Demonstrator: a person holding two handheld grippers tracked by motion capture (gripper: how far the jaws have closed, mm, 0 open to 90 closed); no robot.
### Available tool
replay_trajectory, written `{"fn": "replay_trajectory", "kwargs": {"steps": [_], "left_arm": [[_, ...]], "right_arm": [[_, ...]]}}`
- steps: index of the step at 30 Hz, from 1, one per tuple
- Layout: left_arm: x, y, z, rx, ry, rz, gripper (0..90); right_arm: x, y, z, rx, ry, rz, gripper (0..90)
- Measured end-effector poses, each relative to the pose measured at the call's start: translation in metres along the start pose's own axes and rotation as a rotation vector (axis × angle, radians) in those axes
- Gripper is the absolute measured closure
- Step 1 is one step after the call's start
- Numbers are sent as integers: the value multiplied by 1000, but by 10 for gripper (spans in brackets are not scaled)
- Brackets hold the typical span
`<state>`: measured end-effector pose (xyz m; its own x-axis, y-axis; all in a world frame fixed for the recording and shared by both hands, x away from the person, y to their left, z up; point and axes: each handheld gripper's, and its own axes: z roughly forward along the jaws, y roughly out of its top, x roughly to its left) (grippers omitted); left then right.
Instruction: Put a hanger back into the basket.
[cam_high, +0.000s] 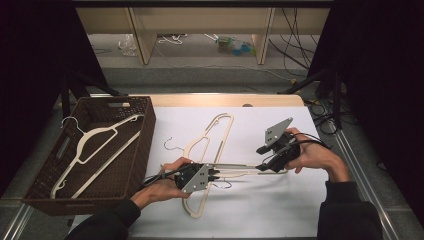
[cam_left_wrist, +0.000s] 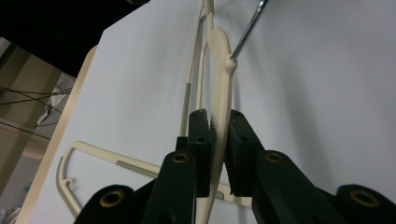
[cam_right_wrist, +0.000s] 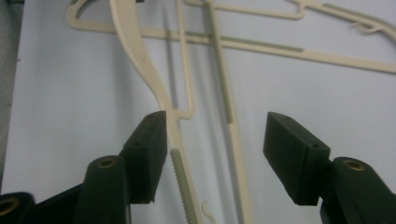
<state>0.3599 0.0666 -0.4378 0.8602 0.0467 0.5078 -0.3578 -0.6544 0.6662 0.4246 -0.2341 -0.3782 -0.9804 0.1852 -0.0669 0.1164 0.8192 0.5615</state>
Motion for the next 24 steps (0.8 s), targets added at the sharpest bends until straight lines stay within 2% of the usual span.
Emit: {"fn": "replay_trajectory", "kwargs": {"steps": [4,5,6,7,9,10,12,13,15,17,18,20,21,23,24], "left_arm": [[5,6,-5,-7,11,-35,849],[12,9,-5,-27,-5,18,853],[12,9,-6,-28,1,-34,854],[11,8,-8,-15,5,-110,855],[13,6,-13,13,15,-203,855],[15,6,-14,14,25,-222,855],[19,3,-16,19,36,-304,855],[22,1,-18,32,40,-313,855],[26,-1,-21,29,49,-393,855],[30,-3,-25,26,55,-447,855],[31,-4,-26,18,65,-469,855],[34,-4,-30,52,72,-496,855],[36,-4,-32,57,77,-500,855],[37,-5,-34,64,78,-547,855],[39,-5,-36,74,76,-554,854]], "right_arm": [[8,3,-15,-30,-117,-12,390],[9,3,-18,-41,-143,-15,388],[11,3,-21,-51,-166,-15,385],[13,3,-24,-61,-192,-18,382],[16,3,-30,-80,-237,-6,383],[18,3,-34,-91,-262,0,381],[20,1,-38,-112,-265,-12,376],[22,1,-40,-118,-262,-26,376],[26,-1,-43,-125,-266,-31,375],[29,-2,-43,-121,-267,-41,374],[30,-2,-43,-120,-266,-41,374],[33,-3,-42,-120,-251,-41,370],[35,-3,-41,-119,-248,-46,369],[38,-4,-37,-115,-238,-53,367],[39,-3,-35,-102,-222,-57,365]]}}
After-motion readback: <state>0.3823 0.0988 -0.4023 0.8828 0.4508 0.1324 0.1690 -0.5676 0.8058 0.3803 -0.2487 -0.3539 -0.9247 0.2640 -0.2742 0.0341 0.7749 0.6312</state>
